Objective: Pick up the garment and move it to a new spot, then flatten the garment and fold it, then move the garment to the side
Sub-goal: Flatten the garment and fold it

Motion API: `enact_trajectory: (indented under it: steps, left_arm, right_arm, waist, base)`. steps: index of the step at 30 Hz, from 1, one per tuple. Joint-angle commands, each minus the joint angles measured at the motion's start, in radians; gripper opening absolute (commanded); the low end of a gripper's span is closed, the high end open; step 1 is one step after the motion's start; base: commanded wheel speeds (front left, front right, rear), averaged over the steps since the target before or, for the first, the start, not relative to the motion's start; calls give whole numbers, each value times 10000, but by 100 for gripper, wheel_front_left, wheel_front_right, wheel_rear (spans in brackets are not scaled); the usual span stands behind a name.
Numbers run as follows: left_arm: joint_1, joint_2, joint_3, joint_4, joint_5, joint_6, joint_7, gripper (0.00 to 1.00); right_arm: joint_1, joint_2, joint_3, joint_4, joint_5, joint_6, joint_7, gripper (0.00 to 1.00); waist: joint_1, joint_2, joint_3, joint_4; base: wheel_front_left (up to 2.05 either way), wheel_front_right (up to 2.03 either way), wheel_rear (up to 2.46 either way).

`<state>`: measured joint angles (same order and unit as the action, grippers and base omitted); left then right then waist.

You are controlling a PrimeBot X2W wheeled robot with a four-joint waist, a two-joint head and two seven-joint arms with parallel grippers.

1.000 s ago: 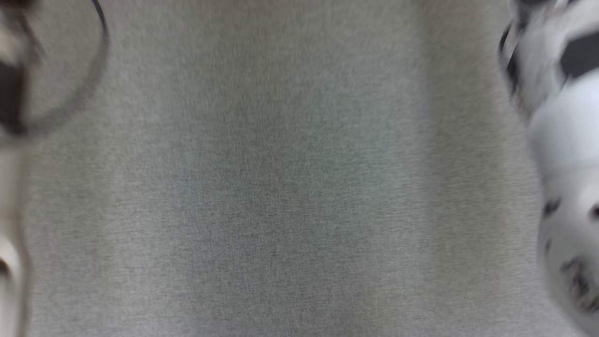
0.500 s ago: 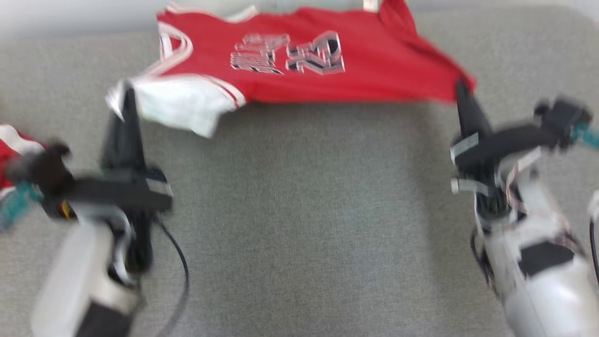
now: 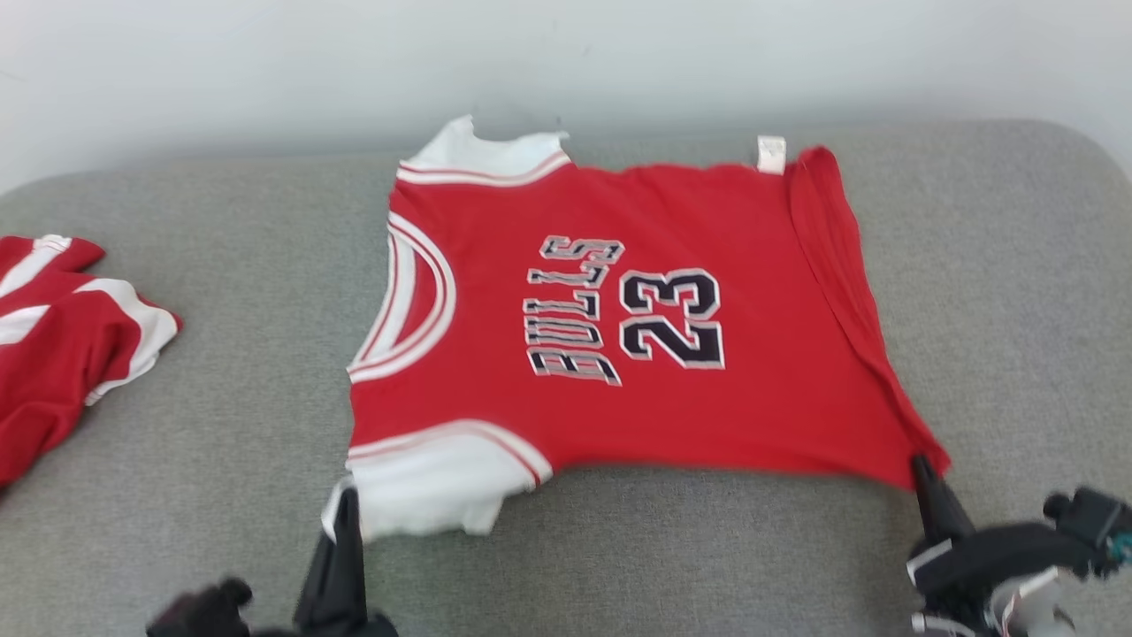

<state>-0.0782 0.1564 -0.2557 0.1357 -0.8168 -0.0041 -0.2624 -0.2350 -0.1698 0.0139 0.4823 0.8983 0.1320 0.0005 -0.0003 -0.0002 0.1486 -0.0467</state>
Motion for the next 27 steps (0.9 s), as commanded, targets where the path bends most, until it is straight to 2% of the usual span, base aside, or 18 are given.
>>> enact_trajectory:
  steps: [1,4,7,14,20,27]
  left_arm:
    - [425,-27,-43,-11,89,35,-33,0]
    - [1214,-174,-56,-120,90,26,-35,0]
    - [2124,-304,-64,-428,130,230,-34,0]
    - [3095,-131,-264,-885,119,366,175,0]
    - [2932,-54,-406,-951,196,316,328,0]
    - [1967,98,-683,-827,526,116,600,0]
  right_arm:
    - [433,-70,-108,-79,-137,-27,40,0]
    - [1242,-8,-404,-417,-361,-27,151,0]
    - [2212,200,-866,-1066,-642,-27,416,0]
    - [3832,736,-1807,-2543,-1335,-27,1443,0]
    - [4170,1075,-2387,-3128,-1744,-27,2110,0]
    - [3677,1194,-2274,-3346,-1545,-26,2683,0]
  waist:
    - [3,2,-383,241]
    - [3,2,-680,333]
    - [3,2,-997,496]
    - [3,2,-1287,783]
    - [3,2,-1180,733]
    - [3,2,-936,472]
  base:
    - [0,0,0]
    - [0,0,0]
    - [0,0,0]
    - [0,0,0]
    - [0,0,0]
    - [0,0,0]
